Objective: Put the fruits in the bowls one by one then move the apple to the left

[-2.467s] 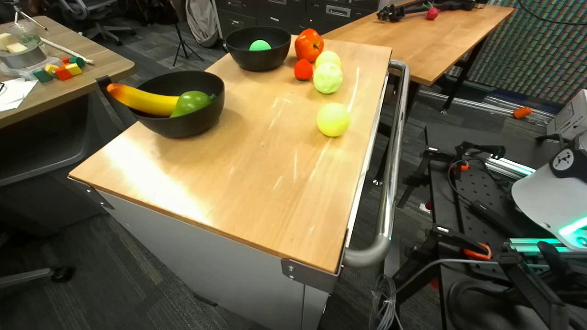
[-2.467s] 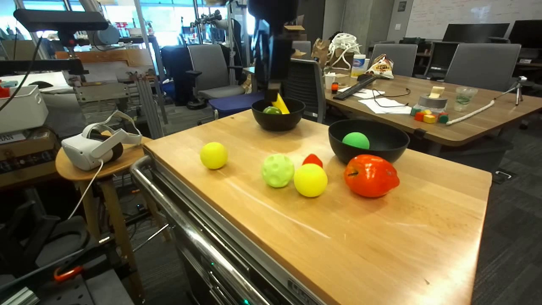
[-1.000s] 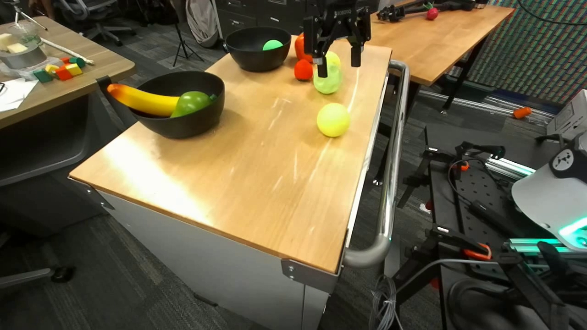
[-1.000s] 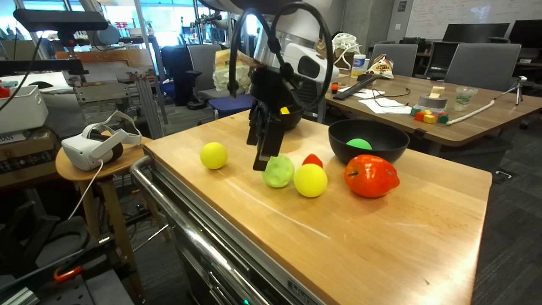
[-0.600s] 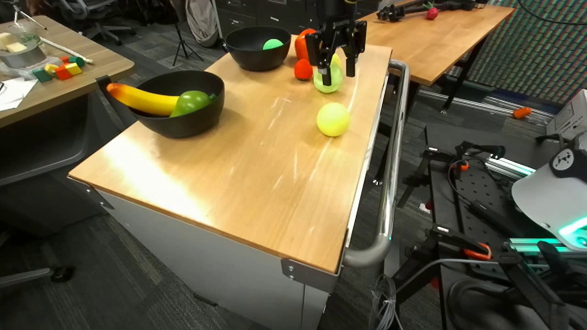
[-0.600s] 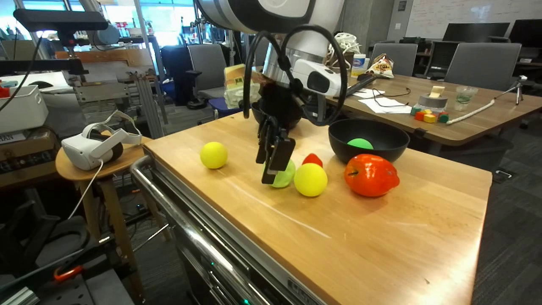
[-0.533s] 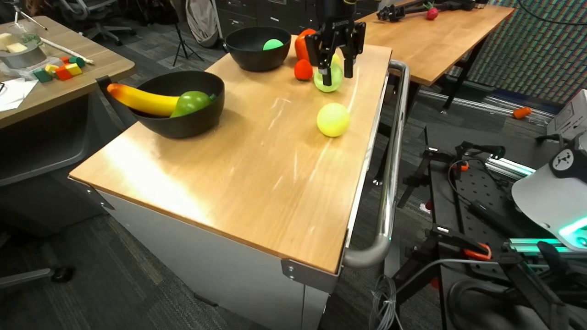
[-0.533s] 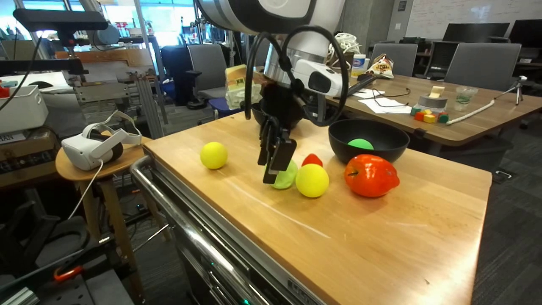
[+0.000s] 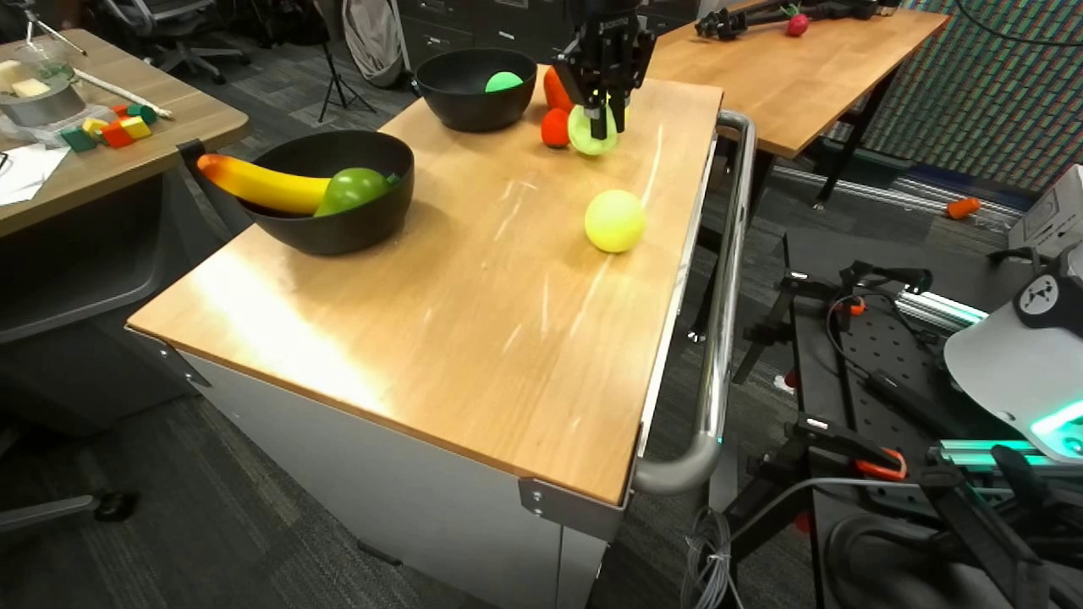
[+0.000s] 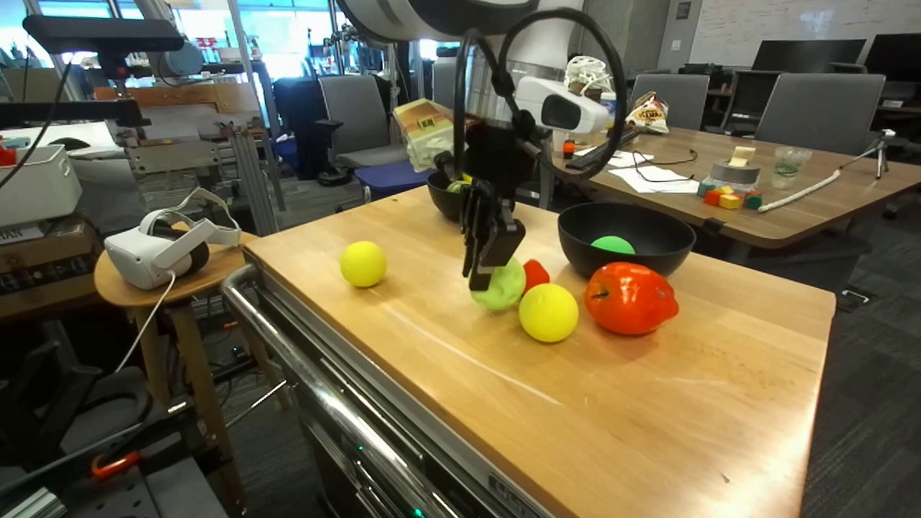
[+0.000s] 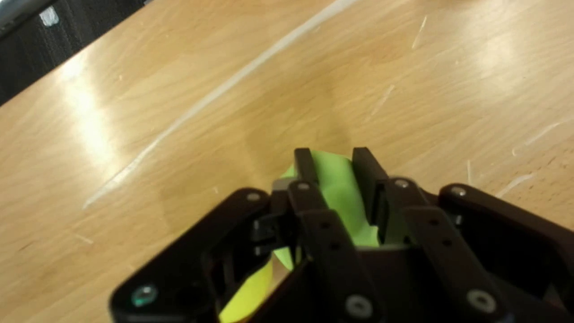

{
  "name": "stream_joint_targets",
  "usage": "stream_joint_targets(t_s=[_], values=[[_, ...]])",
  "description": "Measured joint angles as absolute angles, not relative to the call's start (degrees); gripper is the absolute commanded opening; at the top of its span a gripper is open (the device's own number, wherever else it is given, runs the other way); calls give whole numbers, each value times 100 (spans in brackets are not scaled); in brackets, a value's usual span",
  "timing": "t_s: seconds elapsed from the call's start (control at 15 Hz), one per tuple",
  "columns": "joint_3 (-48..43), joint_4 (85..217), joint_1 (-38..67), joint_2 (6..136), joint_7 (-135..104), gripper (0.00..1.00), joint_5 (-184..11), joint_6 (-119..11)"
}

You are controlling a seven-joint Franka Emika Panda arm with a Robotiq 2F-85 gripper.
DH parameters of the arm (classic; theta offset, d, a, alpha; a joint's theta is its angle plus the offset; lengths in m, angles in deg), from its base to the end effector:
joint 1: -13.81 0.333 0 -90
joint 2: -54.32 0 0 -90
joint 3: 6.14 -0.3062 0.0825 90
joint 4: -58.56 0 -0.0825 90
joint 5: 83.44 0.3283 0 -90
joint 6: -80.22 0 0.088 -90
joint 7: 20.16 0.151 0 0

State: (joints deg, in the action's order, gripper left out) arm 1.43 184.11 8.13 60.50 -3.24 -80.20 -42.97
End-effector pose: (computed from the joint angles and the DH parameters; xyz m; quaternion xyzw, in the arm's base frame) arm 0.4679 -0.1056 0.3097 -0.9581 0.2762 0.0743 0.0130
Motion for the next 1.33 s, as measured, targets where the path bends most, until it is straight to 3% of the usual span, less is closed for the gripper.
stream_joint_targets(t_s=[0.6, 1.0, 1.07, 1.2, 1.33], values=[[-248, 17516, 1038, 5328, -549, 6, -9274, -4144], [-129, 16462, 943, 6592, -840, 6, -9380, -4567], [-96, 16278, 909, 6856, -870, 47, -9352, -4571], [-61, 15934, 837, 7300, -959, 55, -9260, -4571], [-56, 15648, 782, 7569, -1100, 70, -9068, -4564]])
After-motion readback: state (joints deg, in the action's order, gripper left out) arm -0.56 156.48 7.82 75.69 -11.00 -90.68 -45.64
